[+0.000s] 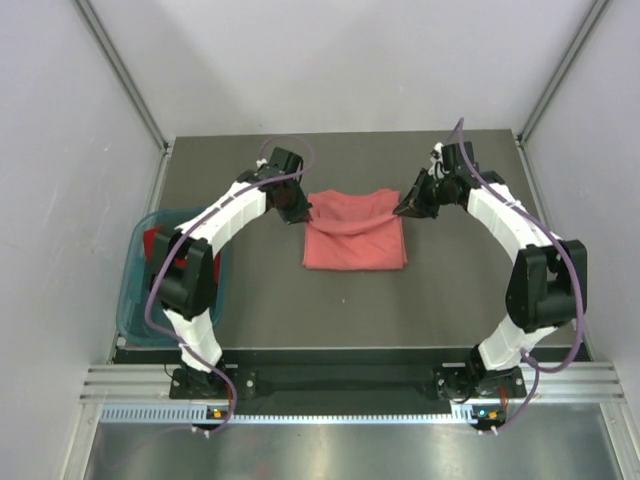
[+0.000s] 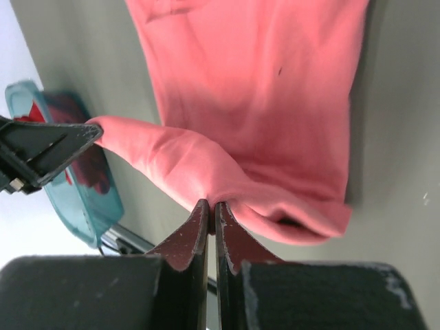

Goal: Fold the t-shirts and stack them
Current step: Fold the tshirt

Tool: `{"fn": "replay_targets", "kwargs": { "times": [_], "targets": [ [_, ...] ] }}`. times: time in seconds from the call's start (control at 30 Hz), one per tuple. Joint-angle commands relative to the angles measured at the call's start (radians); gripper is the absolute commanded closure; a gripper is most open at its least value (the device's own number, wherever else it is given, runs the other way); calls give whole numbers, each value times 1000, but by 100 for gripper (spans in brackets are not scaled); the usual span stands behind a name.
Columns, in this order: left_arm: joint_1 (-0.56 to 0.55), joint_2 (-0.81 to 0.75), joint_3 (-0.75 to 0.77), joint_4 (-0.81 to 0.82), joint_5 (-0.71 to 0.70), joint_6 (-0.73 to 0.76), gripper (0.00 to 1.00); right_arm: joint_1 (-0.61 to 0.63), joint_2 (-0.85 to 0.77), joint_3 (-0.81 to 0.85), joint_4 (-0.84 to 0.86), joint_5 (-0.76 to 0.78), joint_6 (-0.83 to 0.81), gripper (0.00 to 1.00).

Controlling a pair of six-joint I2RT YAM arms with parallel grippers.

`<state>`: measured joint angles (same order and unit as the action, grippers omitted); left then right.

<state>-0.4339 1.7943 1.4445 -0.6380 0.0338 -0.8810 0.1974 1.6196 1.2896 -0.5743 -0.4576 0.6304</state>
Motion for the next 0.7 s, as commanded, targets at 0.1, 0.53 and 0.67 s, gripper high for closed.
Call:
{"fn": "replay_targets", "kwargs": {
  "times": [0.1, 0.53, 0.67],
  "targets": [
    [26, 88, 183, -17, 17, 137, 100, -53, 88, 118, 44, -56, -28, 100],
    [67, 235, 310, 24, 84, 166, 100, -90, 249, 220, 106, -118, -15, 100],
    [72, 267, 350, 38, 95, 174, 100, -96, 295, 247, 116, -119, -6, 100]
  ]
}}
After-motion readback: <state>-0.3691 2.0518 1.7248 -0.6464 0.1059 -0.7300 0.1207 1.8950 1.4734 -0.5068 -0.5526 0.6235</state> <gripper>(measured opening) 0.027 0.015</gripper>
